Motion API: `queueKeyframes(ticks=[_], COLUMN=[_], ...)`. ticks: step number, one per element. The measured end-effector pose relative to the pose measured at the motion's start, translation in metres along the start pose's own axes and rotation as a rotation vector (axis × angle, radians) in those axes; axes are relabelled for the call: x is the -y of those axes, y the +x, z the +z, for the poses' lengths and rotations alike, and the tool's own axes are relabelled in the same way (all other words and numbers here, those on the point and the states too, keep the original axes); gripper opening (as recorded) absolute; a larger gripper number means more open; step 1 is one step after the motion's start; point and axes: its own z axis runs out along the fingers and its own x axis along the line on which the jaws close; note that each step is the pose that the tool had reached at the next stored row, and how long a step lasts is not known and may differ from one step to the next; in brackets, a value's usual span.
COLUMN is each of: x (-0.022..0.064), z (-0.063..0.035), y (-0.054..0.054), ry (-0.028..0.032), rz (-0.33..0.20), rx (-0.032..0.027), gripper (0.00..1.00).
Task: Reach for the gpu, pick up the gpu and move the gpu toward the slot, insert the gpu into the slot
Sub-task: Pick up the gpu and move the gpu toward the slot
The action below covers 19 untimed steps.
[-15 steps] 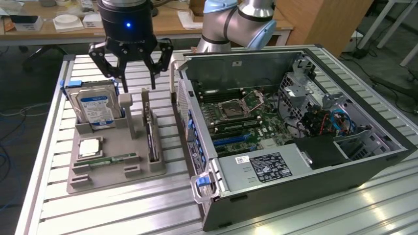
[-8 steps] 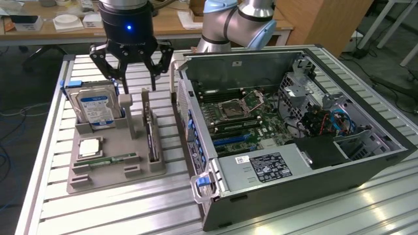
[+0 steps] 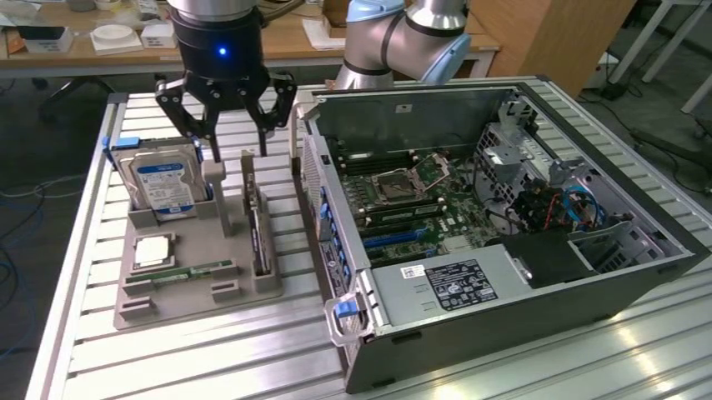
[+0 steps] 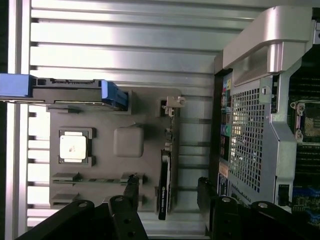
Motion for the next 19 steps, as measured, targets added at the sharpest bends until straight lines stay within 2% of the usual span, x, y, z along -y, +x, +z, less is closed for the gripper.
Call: queueKeyframes(ticks=[19], x=[0.0005], z=[0.0091], y=[-0.0041], ry=[-0.0001], rz=[-0.004], rx=[0.0000], gripper=[0.59])
